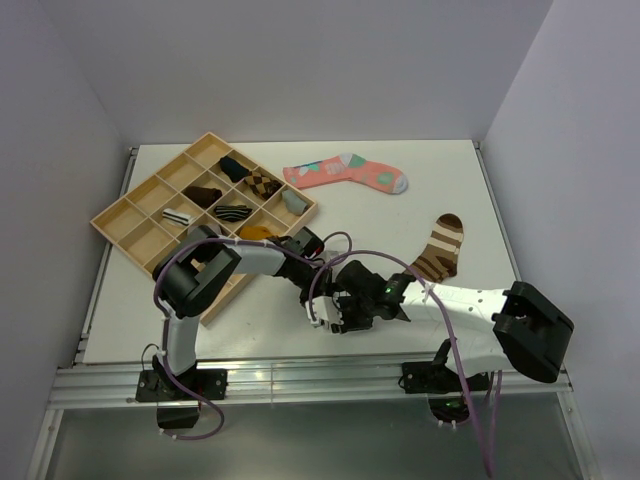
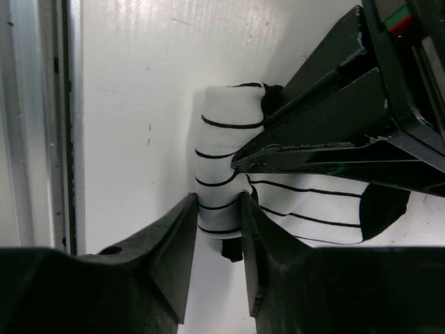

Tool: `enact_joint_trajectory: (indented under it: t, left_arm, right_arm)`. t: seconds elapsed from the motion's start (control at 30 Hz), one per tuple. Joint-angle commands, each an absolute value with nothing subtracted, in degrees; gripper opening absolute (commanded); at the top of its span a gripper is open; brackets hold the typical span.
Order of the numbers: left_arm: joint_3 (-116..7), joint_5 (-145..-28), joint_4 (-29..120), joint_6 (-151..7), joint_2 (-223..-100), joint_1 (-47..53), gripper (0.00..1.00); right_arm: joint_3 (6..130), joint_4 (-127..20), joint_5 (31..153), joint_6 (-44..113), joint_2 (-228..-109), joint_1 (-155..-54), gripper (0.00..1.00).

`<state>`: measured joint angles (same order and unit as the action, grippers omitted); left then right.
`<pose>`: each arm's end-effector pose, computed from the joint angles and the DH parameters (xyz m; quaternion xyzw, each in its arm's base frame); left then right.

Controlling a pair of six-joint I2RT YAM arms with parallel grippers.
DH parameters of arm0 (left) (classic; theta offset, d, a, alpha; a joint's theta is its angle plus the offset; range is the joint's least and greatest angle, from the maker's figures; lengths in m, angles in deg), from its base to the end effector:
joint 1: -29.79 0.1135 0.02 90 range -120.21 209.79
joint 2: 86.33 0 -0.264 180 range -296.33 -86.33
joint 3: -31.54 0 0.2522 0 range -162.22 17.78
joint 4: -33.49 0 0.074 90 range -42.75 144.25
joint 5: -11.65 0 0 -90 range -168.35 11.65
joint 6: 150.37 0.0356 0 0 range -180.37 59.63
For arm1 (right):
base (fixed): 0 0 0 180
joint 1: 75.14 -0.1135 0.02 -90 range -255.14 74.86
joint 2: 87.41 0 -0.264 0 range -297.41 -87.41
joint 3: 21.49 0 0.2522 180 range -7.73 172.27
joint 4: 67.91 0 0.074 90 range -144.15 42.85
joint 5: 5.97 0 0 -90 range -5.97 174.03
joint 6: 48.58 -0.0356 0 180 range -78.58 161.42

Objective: Roll the socks
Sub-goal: Roll the sock at the center of the board.

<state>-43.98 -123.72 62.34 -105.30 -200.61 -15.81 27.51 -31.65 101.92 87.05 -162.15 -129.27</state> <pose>0.2358 -0.2770 0.1047 -0.0802 -0.9046 0.3935 0.1427 0.1249 0.1914 0.1634 -0.7572 0.5889 0.1682 0.2271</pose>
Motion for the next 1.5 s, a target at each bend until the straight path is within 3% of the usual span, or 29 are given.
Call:
enact_joint_trajectory:
  t: [0.0,0.1,0.27,0.4,0.5,0.83,1.07,1.27,1.47]
  left_arm:
    - [-42.25,-121.69,61.14,-105.37,-201.47,-16.0,0.02]
    - [-41.73,-122.12,60.26,-105.81,-201.56,-16.0,0.01]
    - [-41.11,-122.56,58.68,-107.04,-200.95,-16.0,0.03]
    - [-38.57,-122.48,54.13,-109.67,-199.45,-16.0,0.08]
    - [-34.63,-121.69,47.82,-113.97,-197.43,-15.91,0.12]
    - [-25.3,-111.43,30.13,-125.06,-191.2,-16.35,0.29]
    - [-17.57,-101.04,18.26,-127.87,-184.87,-17.75,0.29]
    - [-13.69,-86.93,17.27,-122.88,-177.14,-22.04,0.29]
    - [-11.14,-76.34,17.9,-111.81,-169.66,-27.68,0.38]
  right_arm:
    - [25.93,-35.08,98.88,86.16,-162.82,-129.54,0.4]
    - [26.02,-34.64,98.97,86.07,-162.55,-129.63,0.43]
    - [26.54,-34.11,98.88,85.98,-164.48,-129.54,0.4]
    - [26.98,-33.15,99.67,85.2,-165.37,-129.37,0.21]
    - [28.3,-29.91,103.27,85.8,-165.37,-126.65,0.15]
    - [38.58,-12.41,119.62,91.87,-173.61,-112.5,0.12]
    - [47.19,-2.93,122.08,94.42,-184.95,-108.89,0.12]
    - [54.49,2.53,123.05,93.37,-193.75,-107.4,0.12]
    - [60.2,6.14,122.44,92.14,-199.73,-107.04,0.13]
